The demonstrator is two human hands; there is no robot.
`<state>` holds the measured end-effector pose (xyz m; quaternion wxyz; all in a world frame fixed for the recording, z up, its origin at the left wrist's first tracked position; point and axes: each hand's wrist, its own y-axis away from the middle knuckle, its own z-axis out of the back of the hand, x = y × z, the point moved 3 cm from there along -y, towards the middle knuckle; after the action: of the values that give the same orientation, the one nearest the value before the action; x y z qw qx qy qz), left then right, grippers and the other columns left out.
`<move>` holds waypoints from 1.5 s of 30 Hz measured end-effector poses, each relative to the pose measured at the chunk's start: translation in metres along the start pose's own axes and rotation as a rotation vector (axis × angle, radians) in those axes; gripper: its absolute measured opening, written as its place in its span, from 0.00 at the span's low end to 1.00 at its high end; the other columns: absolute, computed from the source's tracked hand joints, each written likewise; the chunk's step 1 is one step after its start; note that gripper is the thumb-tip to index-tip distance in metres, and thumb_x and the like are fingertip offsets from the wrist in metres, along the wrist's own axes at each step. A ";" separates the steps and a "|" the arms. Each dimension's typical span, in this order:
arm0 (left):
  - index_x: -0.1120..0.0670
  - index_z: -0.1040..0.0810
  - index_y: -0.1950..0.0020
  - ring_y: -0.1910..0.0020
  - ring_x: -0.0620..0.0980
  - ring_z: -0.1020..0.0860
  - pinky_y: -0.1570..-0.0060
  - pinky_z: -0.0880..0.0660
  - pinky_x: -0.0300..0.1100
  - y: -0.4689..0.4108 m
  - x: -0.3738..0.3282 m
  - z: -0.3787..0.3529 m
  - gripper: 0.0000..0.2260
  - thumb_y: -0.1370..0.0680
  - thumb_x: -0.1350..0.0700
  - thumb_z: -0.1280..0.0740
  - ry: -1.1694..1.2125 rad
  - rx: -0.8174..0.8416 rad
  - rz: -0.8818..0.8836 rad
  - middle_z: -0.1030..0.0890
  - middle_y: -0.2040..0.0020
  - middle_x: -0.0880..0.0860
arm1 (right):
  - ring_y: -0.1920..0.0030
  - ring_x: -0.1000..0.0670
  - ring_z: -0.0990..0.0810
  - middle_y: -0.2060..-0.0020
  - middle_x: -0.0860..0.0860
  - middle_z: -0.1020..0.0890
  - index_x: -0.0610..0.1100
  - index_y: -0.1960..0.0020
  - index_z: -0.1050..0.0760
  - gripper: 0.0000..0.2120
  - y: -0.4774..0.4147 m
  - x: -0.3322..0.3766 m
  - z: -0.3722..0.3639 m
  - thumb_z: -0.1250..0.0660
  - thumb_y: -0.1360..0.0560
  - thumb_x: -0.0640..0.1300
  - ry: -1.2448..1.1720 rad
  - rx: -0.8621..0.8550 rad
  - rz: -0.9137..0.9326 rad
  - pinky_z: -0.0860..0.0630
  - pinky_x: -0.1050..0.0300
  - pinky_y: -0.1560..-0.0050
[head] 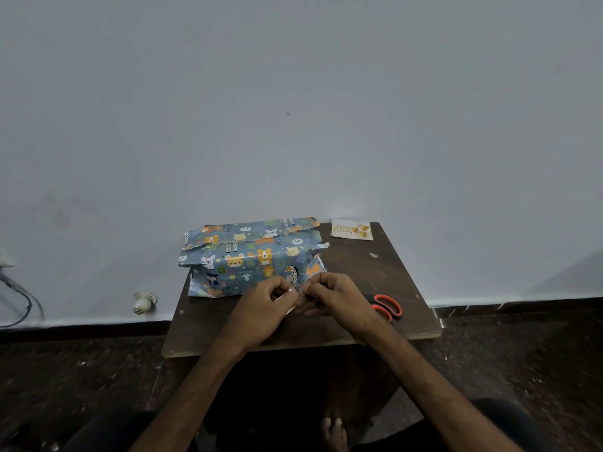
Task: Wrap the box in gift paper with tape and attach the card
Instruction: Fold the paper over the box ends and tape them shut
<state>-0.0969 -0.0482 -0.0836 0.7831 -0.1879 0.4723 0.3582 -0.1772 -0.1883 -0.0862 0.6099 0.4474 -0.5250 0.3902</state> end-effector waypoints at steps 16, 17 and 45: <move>0.53 0.18 0.61 0.70 0.39 0.24 0.68 0.31 0.34 0.002 0.001 -0.004 0.08 0.23 0.53 0.28 -0.008 -0.256 0.001 0.19 0.69 0.45 | 0.53 0.47 0.15 0.54 0.42 0.14 0.37 0.45 0.20 0.11 0.005 0.009 0.028 0.38 0.18 0.43 -0.075 0.065 -0.110 0.19 0.54 0.48; 0.53 0.18 0.61 0.70 0.39 0.24 0.66 0.30 0.35 0.001 0.001 -0.003 0.08 0.23 0.54 0.29 0.020 -0.261 0.008 0.19 0.69 0.45 | 0.55 0.49 0.16 0.56 0.44 0.14 0.39 0.47 0.19 0.11 0.007 0.013 0.043 0.38 0.17 0.43 -0.008 -0.014 -0.088 0.19 0.55 0.49; 0.53 0.17 0.58 0.57 0.45 0.18 0.51 0.25 0.41 0.006 -0.003 0.007 0.07 0.22 0.61 0.31 0.232 -0.181 0.006 0.15 0.60 0.50 | 0.62 0.55 0.26 0.58 0.51 0.17 0.46 0.48 0.23 0.15 0.048 0.000 0.067 0.33 0.34 0.43 0.441 0.317 -0.355 0.38 0.63 0.69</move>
<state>-0.0978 -0.0409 -0.0771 0.7020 -0.2968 0.5259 0.3774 -0.2417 -0.2380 -0.0766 0.6900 0.5261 -0.2267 0.4424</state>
